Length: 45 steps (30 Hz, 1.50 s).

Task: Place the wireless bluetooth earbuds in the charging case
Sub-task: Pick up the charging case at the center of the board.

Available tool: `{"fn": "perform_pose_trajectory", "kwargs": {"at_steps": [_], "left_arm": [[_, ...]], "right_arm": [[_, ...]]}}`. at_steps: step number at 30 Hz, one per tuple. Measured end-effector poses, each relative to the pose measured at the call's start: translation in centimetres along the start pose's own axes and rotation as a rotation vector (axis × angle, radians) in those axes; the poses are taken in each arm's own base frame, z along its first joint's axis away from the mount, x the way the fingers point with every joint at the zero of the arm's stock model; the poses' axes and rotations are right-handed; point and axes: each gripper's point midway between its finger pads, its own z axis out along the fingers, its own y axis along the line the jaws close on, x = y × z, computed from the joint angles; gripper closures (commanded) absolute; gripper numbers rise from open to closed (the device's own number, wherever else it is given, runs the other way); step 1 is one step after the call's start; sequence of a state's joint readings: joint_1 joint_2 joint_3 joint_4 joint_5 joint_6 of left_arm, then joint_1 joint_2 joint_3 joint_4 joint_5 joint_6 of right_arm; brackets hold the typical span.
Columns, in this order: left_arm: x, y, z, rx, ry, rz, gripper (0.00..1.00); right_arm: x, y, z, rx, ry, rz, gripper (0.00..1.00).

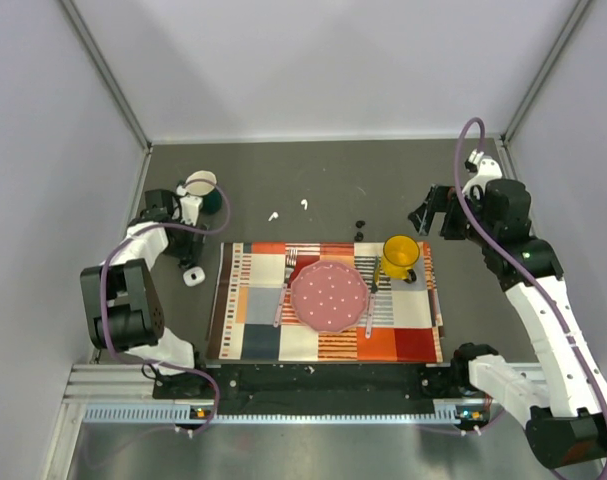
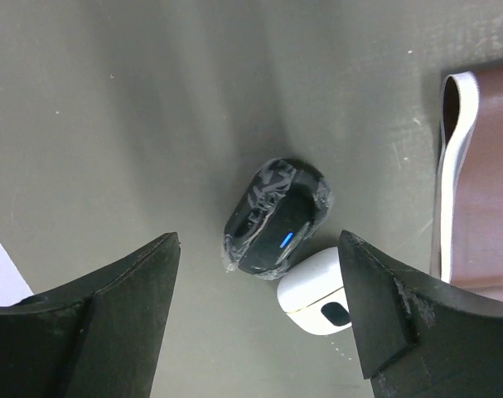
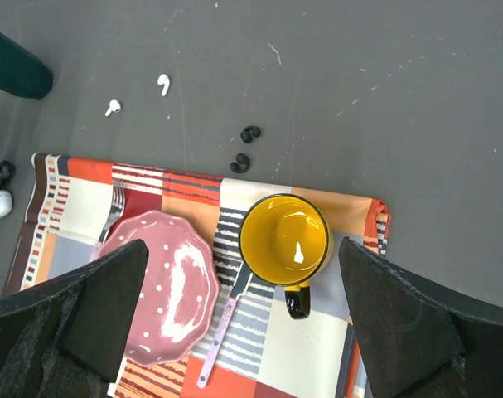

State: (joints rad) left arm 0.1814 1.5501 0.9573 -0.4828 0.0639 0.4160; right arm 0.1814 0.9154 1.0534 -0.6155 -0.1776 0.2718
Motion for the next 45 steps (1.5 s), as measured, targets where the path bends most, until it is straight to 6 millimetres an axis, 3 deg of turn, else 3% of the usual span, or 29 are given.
{"fn": "perform_pose_trajectory", "kwargs": {"at_steps": [10, 37, 41, 45], "left_arm": [[-0.1, 0.9, 0.8, 0.024, 0.026, -0.033, 0.25], [1.6, -0.6, 2.6, 0.112, 0.110, -0.053, 0.39], [1.5, -0.5, 2.6, 0.113, 0.108, -0.063, 0.51], [1.5, -0.4, 2.6, 0.118, 0.105, -0.072, 0.75]], "right_arm": [[0.6, -0.5, 0.1, 0.020, 0.012, -0.015, 0.01], [0.5, -0.7, 0.1, 0.027, 0.011, -0.023, 0.01], [0.5, -0.7, 0.1, 0.027, 0.011, -0.023, 0.01], [0.5, -0.7, 0.1, 0.027, 0.011, -0.023, 0.01]]}}
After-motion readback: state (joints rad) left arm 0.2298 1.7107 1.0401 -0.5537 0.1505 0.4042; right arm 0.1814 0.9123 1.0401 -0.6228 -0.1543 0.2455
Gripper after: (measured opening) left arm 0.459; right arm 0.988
